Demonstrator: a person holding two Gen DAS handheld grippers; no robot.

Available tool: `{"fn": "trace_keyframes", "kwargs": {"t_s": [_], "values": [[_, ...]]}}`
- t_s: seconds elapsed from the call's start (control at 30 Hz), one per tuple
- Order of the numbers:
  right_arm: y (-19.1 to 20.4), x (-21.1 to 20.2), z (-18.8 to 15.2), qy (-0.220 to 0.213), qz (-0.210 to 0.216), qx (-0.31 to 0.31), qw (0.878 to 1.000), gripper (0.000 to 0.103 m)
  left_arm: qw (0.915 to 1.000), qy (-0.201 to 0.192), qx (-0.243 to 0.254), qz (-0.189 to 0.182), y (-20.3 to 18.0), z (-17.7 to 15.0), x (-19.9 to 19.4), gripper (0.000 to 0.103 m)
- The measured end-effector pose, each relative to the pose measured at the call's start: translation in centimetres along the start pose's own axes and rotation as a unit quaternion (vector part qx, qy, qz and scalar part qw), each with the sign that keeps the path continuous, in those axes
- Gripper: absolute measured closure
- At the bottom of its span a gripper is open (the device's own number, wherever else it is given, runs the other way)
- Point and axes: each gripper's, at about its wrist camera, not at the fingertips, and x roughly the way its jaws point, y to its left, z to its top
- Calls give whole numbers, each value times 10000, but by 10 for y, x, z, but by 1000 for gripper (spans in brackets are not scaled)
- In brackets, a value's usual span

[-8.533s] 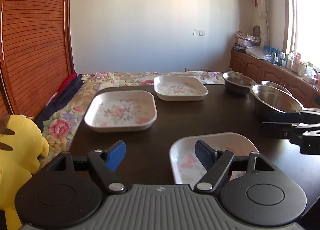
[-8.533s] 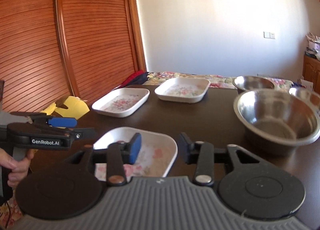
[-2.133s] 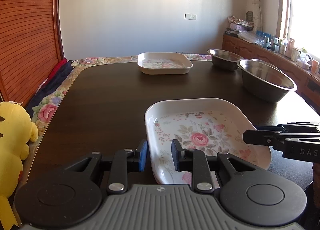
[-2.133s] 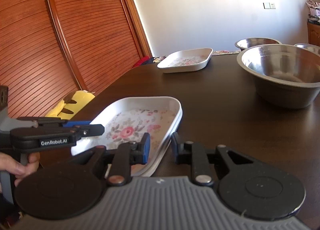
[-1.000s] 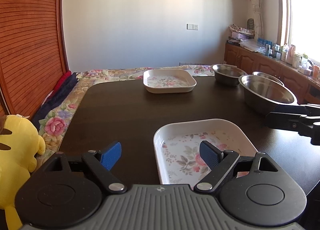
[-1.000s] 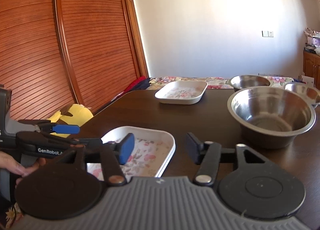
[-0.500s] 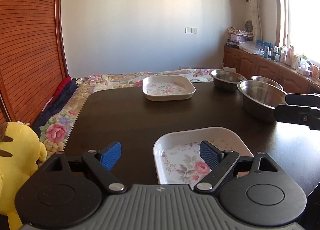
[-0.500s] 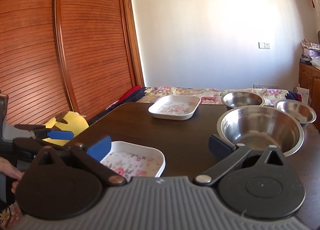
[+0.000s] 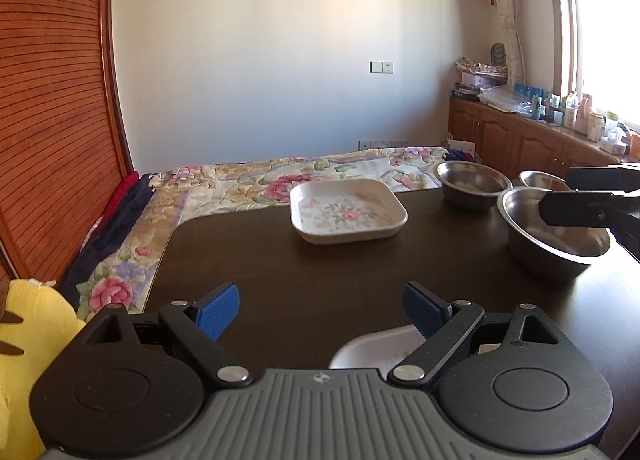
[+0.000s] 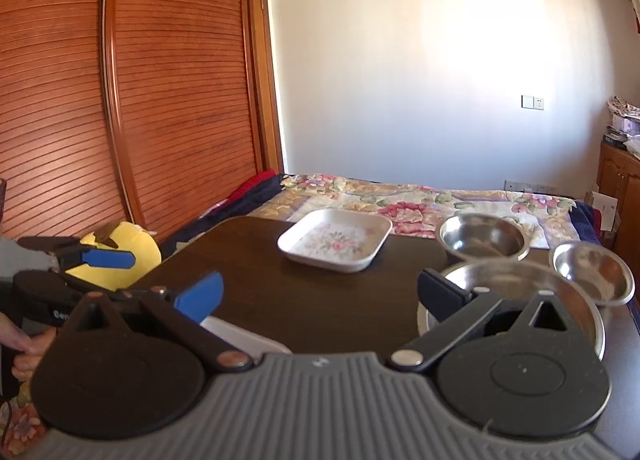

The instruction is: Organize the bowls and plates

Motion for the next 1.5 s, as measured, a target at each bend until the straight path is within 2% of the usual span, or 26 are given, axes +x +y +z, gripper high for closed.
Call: {"fn": "trace_keyframes", "kwargs": {"t_s": [0.17,0.33,0.67,0.87,1.0,1.03,1.1,1.23,1.4,1.5], "values": [[-7,22,18,89,35,-93,9999,0,10000,-16,-15,-42,7,18,19,10],[-17,49,33,293,86,-69,9995,0,10000,-55,22,-57,11,34,39,0],[-37,109,52,873,158,189,9959,0,9993,-1,287,-225,13,59,81,0],[-46,145,61,1294,221,340,9908,0,9990,123,275,-345,21,69,108,1],[-53,167,62,1576,300,485,9859,1,9986,201,264,-403,25,75,126,5],[-54,171,62,1644,313,508,9846,3,9985,217,265,-420,26,76,130,7],[-57,182,63,1798,280,545,9818,19,9984,264,232,-444,28,78,139,11],[-62,199,61,2048,198,533,9771,31,9978,394,93,-524,33,79,157,29],[-62,211,54,2326,72,373,9718,48,9966,577,-122,-575,40,75,179,42],[-63,216,53,2421,27,321,9697,53,9959,686,-185,-561,42,72,189,48]]}}
